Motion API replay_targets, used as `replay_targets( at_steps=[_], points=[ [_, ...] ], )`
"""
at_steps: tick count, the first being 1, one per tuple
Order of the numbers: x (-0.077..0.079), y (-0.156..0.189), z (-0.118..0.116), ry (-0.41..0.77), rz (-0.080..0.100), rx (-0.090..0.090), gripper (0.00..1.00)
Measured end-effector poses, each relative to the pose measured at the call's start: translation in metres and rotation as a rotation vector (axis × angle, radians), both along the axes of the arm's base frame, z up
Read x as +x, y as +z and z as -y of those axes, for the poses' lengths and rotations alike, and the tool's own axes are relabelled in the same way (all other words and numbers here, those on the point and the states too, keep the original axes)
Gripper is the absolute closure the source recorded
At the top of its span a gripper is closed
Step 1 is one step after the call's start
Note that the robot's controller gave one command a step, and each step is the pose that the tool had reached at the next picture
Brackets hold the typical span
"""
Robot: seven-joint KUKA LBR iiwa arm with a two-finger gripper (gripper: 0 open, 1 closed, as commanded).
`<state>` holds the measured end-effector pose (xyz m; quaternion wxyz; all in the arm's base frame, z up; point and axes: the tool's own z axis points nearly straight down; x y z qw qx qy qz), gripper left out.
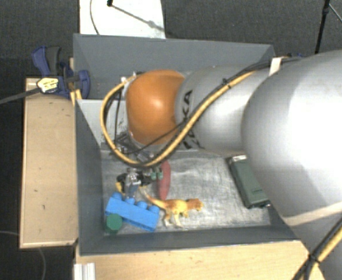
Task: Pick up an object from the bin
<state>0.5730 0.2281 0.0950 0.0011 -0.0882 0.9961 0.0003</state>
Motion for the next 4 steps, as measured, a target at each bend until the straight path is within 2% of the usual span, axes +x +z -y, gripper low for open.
replay_targets(
  at_steps=[1, 2, 3, 4],
  points=[
    [-0.001, -0.011, 0.005, -0.081, -0.001, 0.001, 0.0],
    [-0.027, -0.009, 0.02, -0.033, 0.005, 0.002, 0.0],
    [-0.028, -0.008, 0.062, -0.266, 0.0, 0.002, 1.0],
    [-0.028, -0.008, 0.062, -0.268, 0.0, 0.002, 1.0]
  ],
)
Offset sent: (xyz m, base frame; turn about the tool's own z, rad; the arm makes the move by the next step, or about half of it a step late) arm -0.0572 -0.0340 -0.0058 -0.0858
